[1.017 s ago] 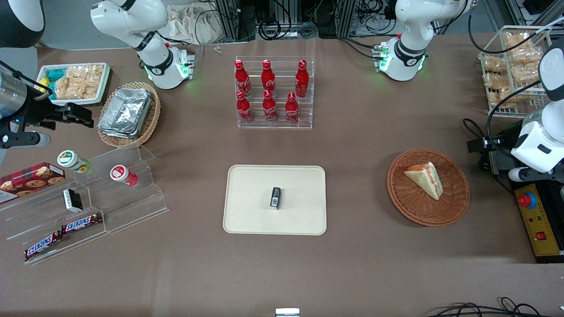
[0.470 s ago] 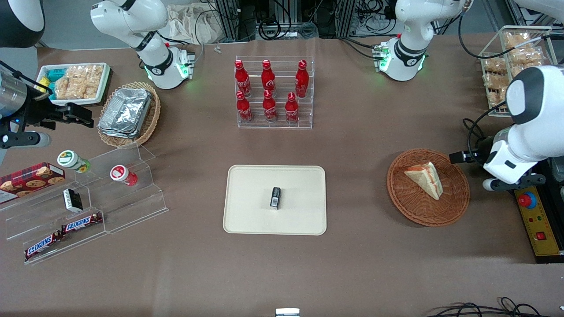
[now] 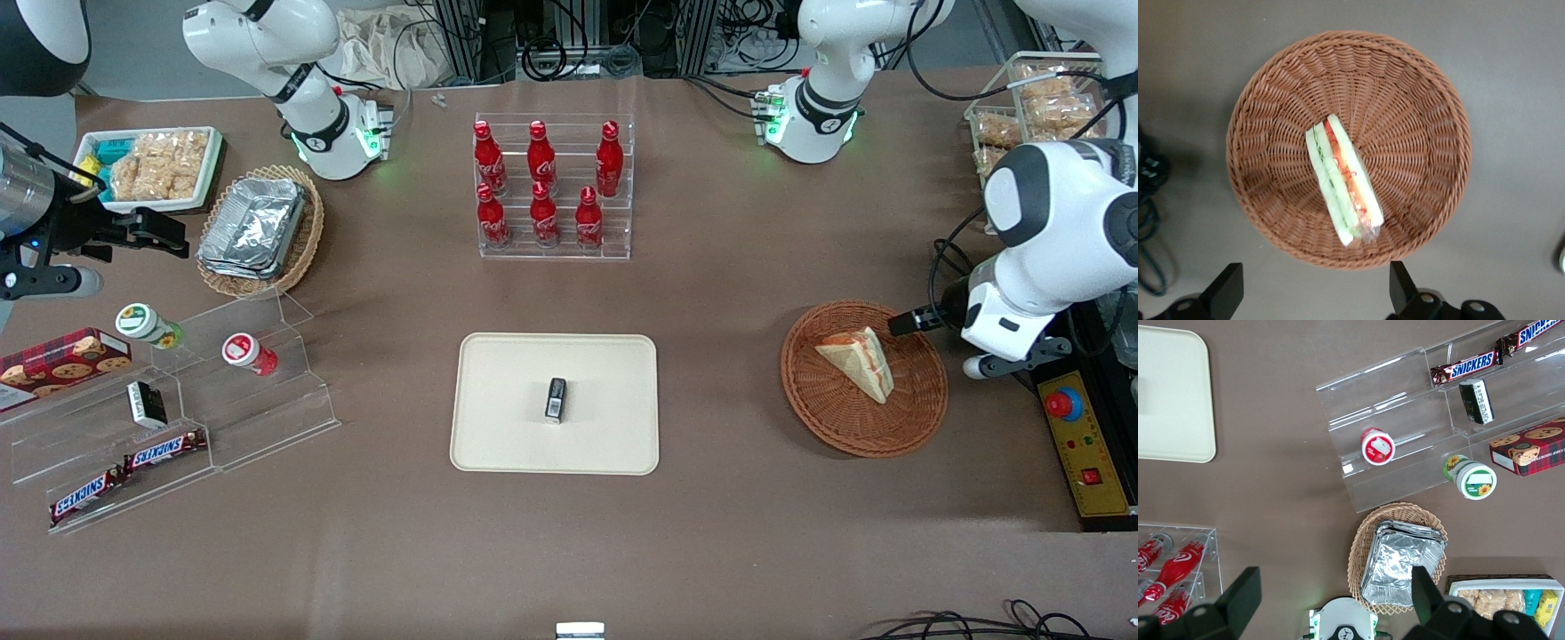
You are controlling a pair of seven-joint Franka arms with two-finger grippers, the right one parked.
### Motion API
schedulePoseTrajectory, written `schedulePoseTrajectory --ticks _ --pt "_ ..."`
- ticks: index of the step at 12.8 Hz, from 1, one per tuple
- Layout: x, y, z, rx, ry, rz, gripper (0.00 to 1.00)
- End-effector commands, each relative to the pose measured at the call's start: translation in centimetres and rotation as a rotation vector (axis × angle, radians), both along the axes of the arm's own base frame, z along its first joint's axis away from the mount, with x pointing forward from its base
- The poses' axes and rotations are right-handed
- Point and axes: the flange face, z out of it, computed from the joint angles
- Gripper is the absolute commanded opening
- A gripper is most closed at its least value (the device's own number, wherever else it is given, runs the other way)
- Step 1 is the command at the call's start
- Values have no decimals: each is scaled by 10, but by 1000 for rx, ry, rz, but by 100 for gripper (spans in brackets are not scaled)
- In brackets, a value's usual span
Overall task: Place sandwich from basket to tray
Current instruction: 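Move the left gripper over the wrapped sandwich in the wicker basket, then lower the left gripper and close it on the sandwich's end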
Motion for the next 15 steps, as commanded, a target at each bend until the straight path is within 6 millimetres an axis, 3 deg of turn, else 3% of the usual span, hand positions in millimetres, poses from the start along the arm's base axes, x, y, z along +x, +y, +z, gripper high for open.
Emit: schedulePoseTrajectory --ticks 1,9,15 --pt "-18 0 -18 -1 -61 110 99" --pt "-25 -1 -66 -15 -86 299 99" --pt "-33 -6 -103 -20 -64 325 99"
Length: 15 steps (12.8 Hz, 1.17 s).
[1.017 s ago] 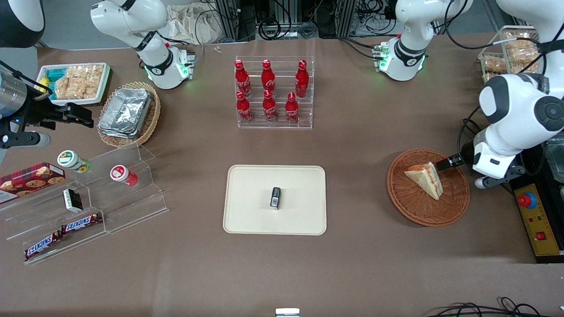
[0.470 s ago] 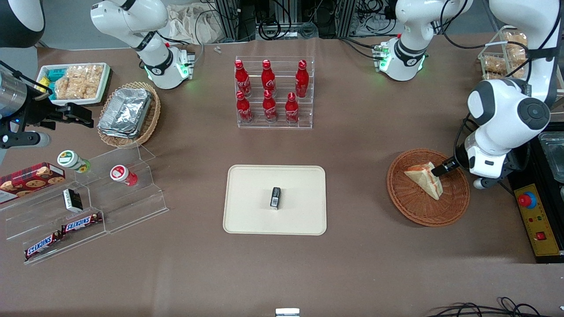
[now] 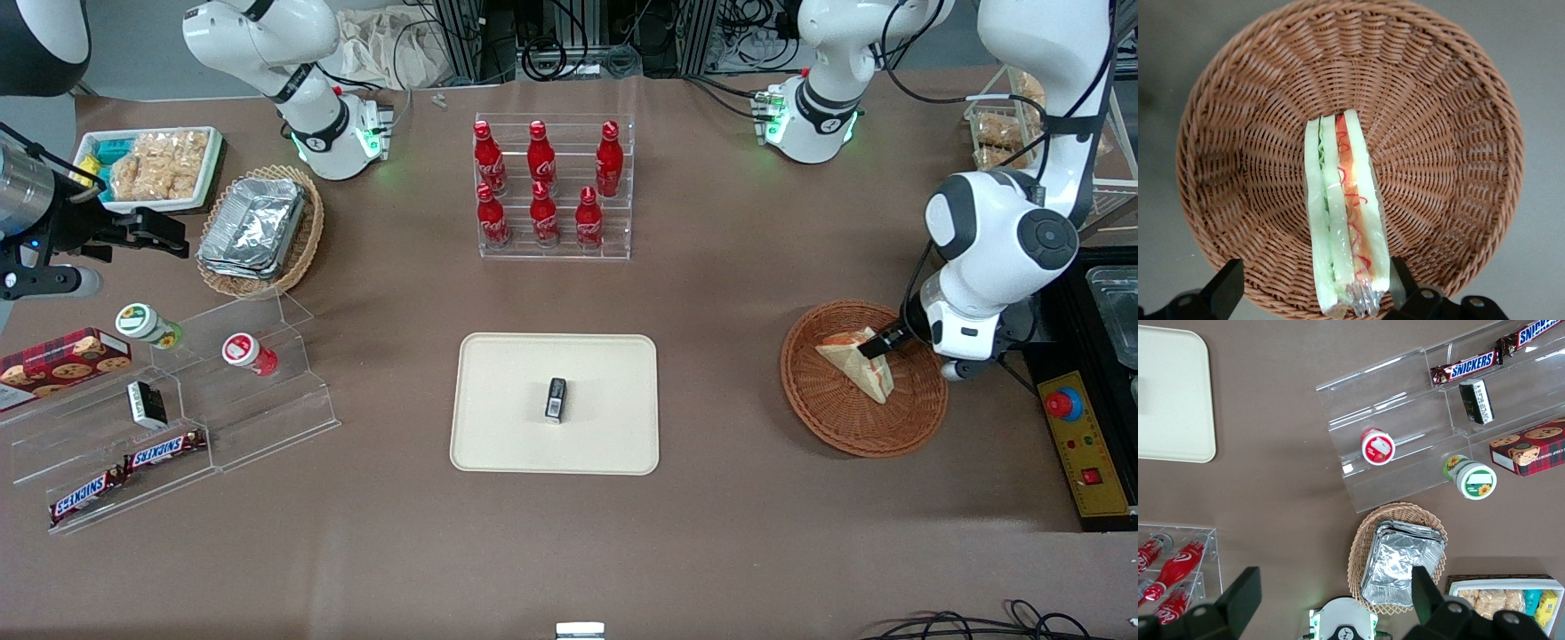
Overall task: Place sandwich from basket to tray
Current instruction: 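Lower the left gripper and close it on the sandwich's end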
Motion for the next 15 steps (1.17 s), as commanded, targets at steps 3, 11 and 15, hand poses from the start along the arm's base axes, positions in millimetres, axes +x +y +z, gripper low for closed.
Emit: schedulePoseTrajectory --ticks 3,11,15 --pt "-5 -10 -22 -6 -20 27 97" --pt "-7 -14 -29 -9 -18 34 69" --pt "-7 -15 -24 -7 -19 30 25"
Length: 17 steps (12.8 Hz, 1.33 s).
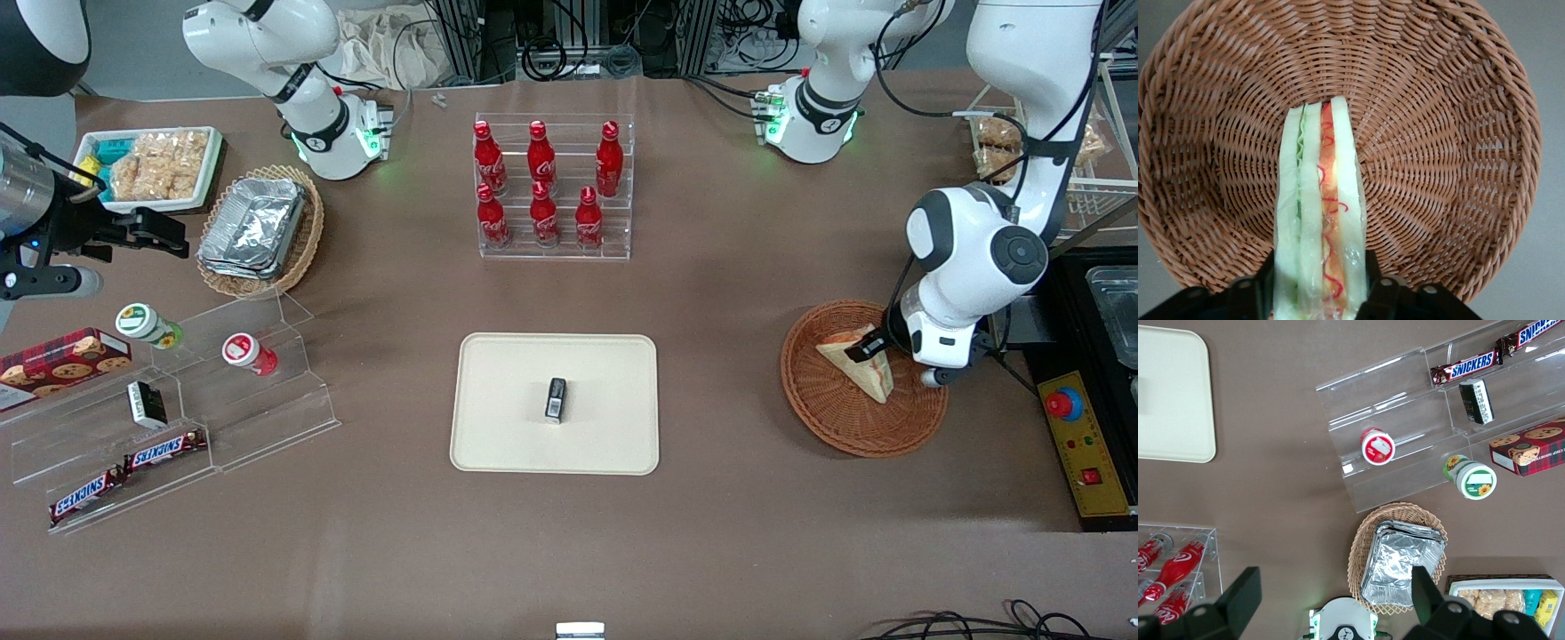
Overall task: Place sandwich from basket to tray
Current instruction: 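Lower the left gripper and close it on the sandwich's end, then lift the sandwich out of the basket and carry it toward the white tray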
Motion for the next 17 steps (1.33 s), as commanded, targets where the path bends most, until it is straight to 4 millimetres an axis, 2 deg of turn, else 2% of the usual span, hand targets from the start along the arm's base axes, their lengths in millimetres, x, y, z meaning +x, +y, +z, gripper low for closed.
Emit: schedulePoseTrajectory --ticks 1,2,4,9,10,11,12,14,17 --pt "-7 -5 13 10 -35 11 12" --pt "-6 -5 28 14 -44 13 7" --pt "-2 -17 77 24 -61 -28 3" --pt "35 -39 205 13 34 -91 0" --pt "39 -49 223 10 41 -113 0" --pt "43 -57 235 8 46 -138 0" --pt "47 -76 243 4 43 -183 0" --pt "51 -111 239 -9 48 -262 0" --pt "54 -178 229 -22 42 -404 0"
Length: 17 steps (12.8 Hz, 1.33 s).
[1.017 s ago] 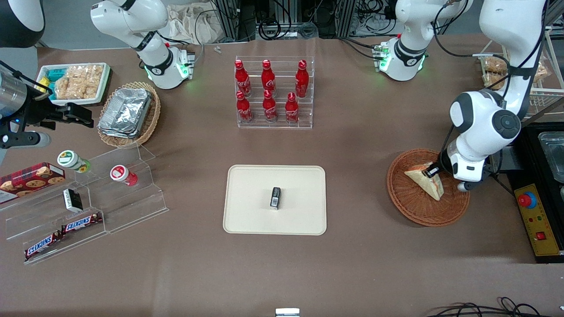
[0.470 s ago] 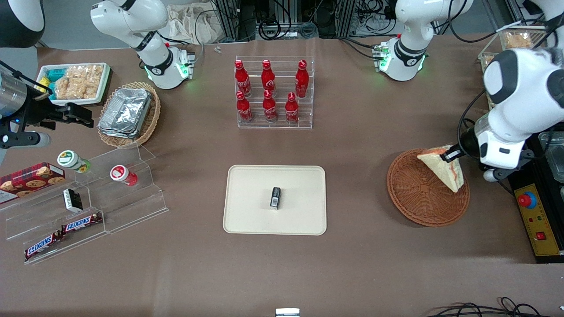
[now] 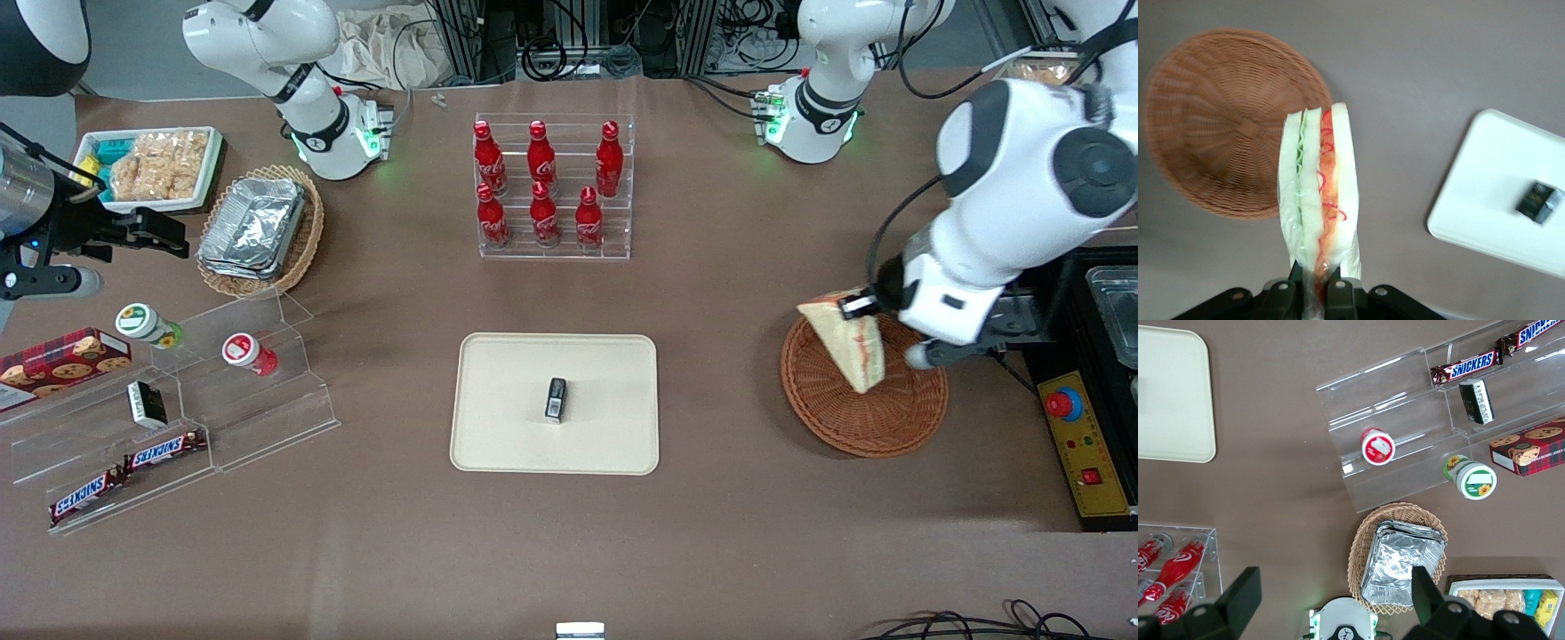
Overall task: Place sandwich from basket to tray
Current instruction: 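Lift the sandwich out of the basket and carry it toward the white tray, then lower the sandwich onto the tray beside the black box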
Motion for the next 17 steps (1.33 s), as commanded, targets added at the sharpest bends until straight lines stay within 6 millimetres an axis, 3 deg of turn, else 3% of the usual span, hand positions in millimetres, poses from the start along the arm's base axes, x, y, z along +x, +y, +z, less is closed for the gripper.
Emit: schedulePoseTrajectory --ticks 1,5,7,10,13,17 --pt "11 -56 -6 9 -9 -140 0" --pt "0 -158 -45 11 -59 -321 0" --pt "-10 -200 -78 8 -63 -397 0" --pt "-19 -248 -128 30 -108 -450 0" --pt "-21 -262 -166 21 -110 -485 0" --pt "-18 -265 -208 15 -102 -493 0"
